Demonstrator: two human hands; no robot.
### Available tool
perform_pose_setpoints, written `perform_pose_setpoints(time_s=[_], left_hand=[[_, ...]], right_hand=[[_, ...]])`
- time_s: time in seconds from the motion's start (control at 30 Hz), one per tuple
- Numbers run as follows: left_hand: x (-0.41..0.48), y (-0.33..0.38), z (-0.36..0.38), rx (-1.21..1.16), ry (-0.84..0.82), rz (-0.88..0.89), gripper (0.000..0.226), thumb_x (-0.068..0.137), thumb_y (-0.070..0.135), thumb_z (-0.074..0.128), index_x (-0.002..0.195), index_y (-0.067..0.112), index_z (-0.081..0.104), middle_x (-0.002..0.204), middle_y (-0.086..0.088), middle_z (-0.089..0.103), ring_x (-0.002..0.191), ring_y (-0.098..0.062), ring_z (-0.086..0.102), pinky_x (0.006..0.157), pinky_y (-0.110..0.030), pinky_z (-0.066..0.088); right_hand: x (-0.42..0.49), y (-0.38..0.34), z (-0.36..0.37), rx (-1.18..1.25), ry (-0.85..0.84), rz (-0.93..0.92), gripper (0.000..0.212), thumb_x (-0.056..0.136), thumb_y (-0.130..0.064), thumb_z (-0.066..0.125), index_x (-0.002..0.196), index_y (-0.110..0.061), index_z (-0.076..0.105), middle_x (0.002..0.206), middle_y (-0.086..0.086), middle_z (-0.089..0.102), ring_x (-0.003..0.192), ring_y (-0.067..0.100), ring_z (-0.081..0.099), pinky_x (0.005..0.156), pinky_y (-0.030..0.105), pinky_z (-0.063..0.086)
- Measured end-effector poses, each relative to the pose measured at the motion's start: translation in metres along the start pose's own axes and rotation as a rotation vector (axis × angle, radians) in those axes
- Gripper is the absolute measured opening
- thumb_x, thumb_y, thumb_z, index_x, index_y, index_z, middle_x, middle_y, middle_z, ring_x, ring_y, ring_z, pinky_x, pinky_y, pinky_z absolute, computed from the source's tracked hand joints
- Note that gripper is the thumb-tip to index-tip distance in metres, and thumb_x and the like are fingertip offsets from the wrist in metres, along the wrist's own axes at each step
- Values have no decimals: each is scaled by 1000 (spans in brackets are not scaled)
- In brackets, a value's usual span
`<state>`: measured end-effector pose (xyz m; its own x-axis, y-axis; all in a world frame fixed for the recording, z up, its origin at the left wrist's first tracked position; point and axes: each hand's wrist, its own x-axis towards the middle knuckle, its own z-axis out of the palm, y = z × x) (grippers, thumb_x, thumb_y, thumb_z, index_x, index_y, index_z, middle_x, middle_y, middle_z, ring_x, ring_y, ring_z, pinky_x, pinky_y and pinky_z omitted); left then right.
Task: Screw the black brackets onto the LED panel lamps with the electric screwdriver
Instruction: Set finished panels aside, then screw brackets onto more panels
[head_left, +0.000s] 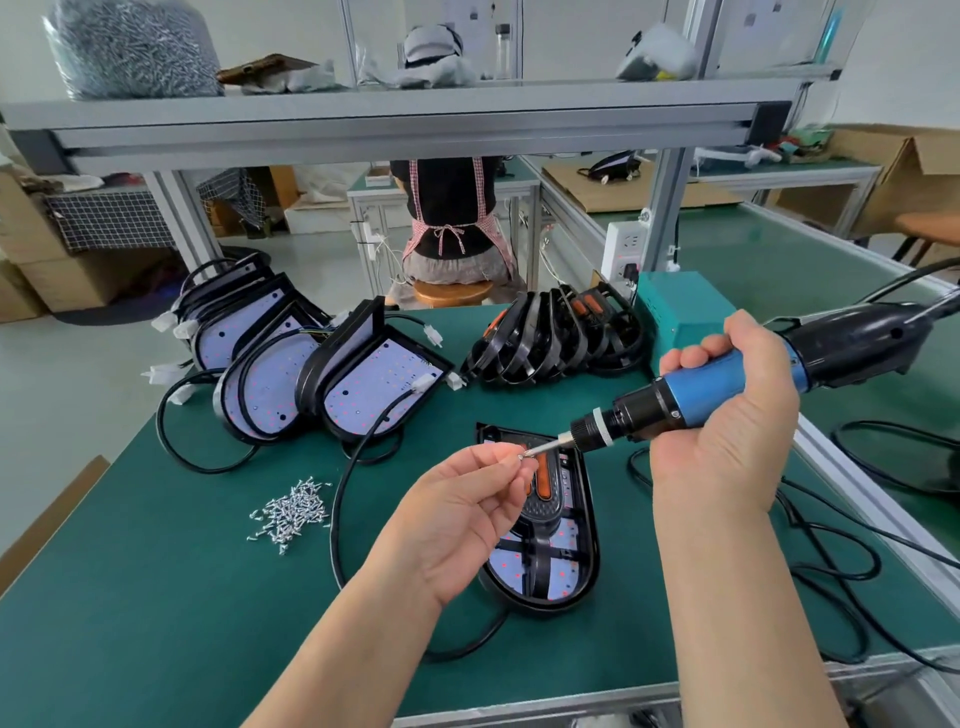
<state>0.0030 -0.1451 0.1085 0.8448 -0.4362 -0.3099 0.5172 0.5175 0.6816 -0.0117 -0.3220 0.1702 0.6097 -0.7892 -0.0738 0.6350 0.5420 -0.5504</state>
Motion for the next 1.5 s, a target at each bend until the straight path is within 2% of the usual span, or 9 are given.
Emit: perform_pose_setpoints(time_s=[0.4,0.7,0.93,1.03,1.2,1.3,1.37,1.43,1.5], left_hand=[[2,-9,-1,67,8,90,9,70,-4,70,73,3,74,86,-19,71,72,-18,71,63,-20,57],[-3,-30,1,411,95,487,32,87,-8,67,74,20,76,77,-10,73,73,-15,68,72,-18,54],[1,-29,-2,403,24,465,31,86,-8,67,78,20,77,81,-9,73,79,-18,67,77,-21,55],[4,-22,-5,588,-18,491,35,84,-6,72,96,26,79,96,-4,77,93,-17,71,86,-21,55],[12,-5,-17,626,65,526,40,86,0,74,106,34,77,102,-3,77,95,-12,71,83,-14,52],[21,-5,-27,842,270,595,31,86,16,76,102,43,74,107,7,72,92,-4,66,87,-21,52],[25,-6,-30,1088,394,544,38,83,32,77,115,46,62,116,10,57,95,0,58,86,-24,46],[31,-11,-32,1234,378,367,69,79,45,78,139,38,44,123,3,47,100,-7,55,84,-26,40],[36,-18,-32,1260,309,195,91,75,52,79,148,25,31,129,1,53,109,-13,53,89,-29,41]], right_hand=[[-7,2,-9,21,-99,-58,21,92,-10,66,76,-13,52,64,-3,51,52,12,50,62,27,52],[-2,5,-14,1,79,-32,15,88,-9,70,91,-10,56,62,-4,56,50,11,54,60,25,54],[3,9,-18,18,60,-14,16,89,-11,72,96,-9,58,67,-3,58,55,11,57,68,27,57],[5,4,-17,-3,31,-53,15,89,-10,71,88,-9,56,65,-1,55,53,14,55,66,29,56],[6,-1,-17,-101,-30,-136,16,88,-9,69,82,-10,53,64,1,53,54,16,54,63,29,53],[5,-1,-19,-194,-90,-134,16,85,-9,69,78,-12,56,61,-1,55,50,14,53,58,28,52],[5,1,-20,-299,-139,-121,14,79,-11,71,75,-13,58,58,-1,56,49,15,53,55,27,50],[3,6,-21,-388,-186,-98,16,79,-8,74,72,-13,60,57,1,56,48,17,51,53,28,49],[1,11,-21,-447,-224,-84,20,83,-3,74,71,-13,60,56,2,56,46,17,50,52,28,48]])
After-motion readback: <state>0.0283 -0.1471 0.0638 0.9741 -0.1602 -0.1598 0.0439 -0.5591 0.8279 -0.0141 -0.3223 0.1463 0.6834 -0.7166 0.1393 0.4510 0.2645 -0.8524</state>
